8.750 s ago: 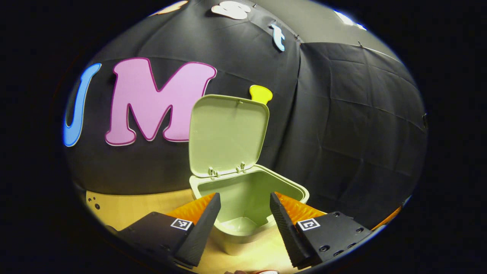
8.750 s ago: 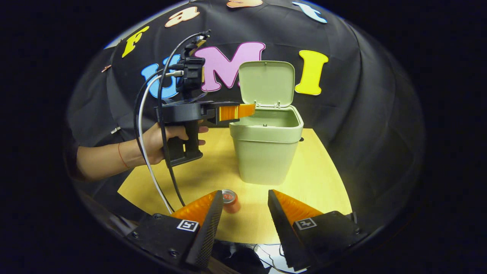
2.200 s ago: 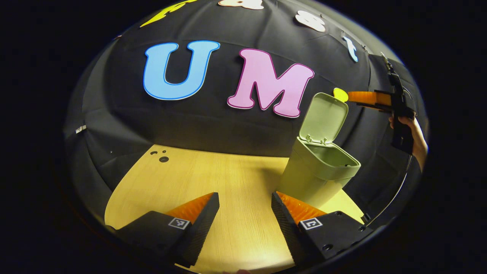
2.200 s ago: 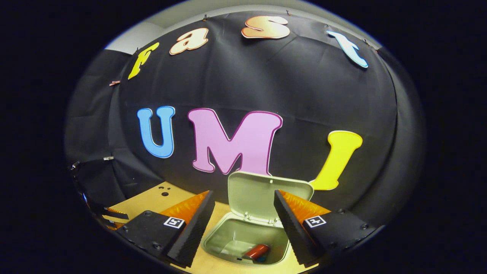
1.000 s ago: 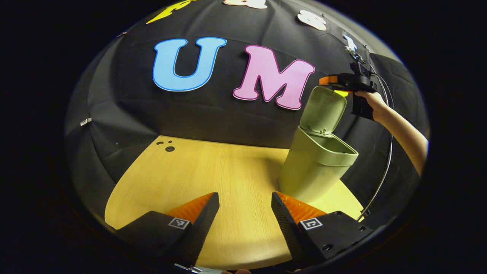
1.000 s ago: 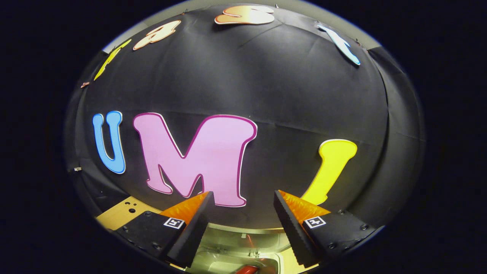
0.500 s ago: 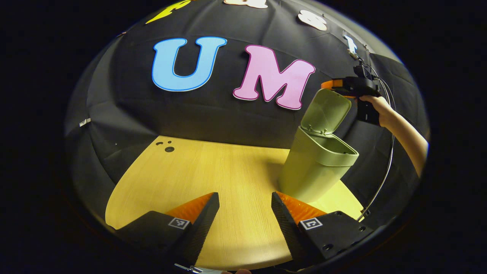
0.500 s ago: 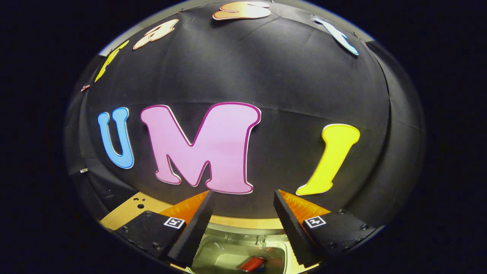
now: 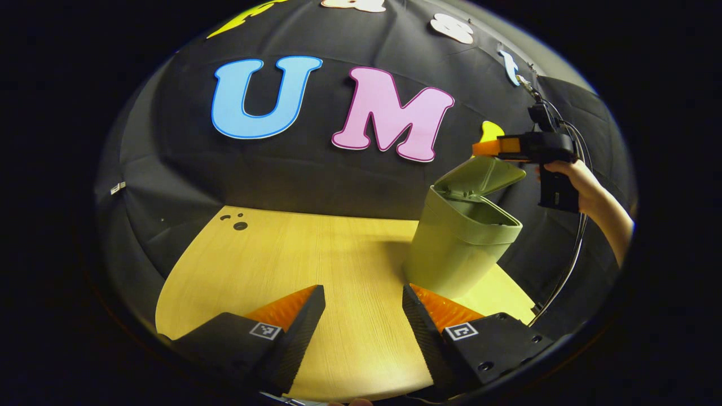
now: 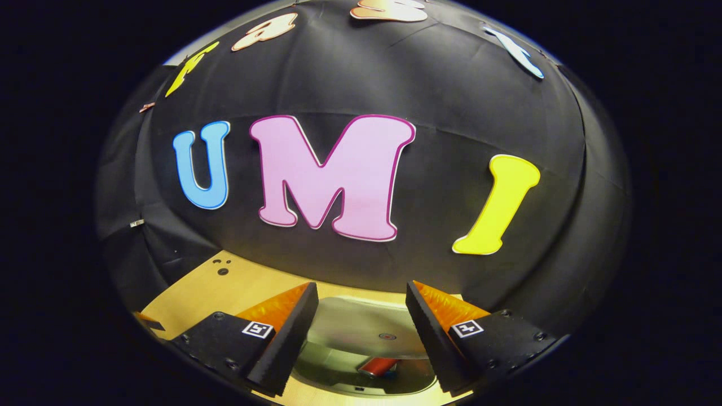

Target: Press the lid of the desktop garbage bin to open it, pick up the crumpled paper on the desktop and throw it into the bin, then pick up the pop can on the desktop and drop it into the bin, and finally close the garbage bin lid.

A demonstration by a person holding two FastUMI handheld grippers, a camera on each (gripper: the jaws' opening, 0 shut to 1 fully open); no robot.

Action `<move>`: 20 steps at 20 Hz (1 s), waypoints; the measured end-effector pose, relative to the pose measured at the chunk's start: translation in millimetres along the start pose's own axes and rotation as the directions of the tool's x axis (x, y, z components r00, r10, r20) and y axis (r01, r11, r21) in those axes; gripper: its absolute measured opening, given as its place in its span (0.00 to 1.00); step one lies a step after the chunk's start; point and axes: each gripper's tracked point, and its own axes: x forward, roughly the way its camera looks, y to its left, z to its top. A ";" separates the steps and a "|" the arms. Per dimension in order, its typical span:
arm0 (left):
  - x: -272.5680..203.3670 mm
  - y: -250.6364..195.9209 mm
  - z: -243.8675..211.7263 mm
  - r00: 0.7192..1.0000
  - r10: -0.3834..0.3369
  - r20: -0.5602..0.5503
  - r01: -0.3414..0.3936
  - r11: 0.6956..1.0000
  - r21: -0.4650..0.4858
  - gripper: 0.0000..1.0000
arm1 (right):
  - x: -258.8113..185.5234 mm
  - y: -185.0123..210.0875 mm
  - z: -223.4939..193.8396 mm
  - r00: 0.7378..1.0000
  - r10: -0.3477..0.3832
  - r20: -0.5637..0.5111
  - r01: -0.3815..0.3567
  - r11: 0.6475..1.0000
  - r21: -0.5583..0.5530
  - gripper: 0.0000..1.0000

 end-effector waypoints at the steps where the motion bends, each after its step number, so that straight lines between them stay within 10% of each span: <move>1: -0.1 -1.5 -0.4 1.000 -0.003 0.001 0.003 1.000 0.003 0.90 | -2.1 2.3 -5.2 1.000 0.003 -0.007 -0.003 1.000 0.007 0.98; 20: -18.4 -3.3 -12.7 1.000 -0.017 -0.002 0.017 1.000 0.002 0.90 | -32.5 -5.5 -75.0 0.995 -0.022 -0.093 0.028 0.997 0.065 0.98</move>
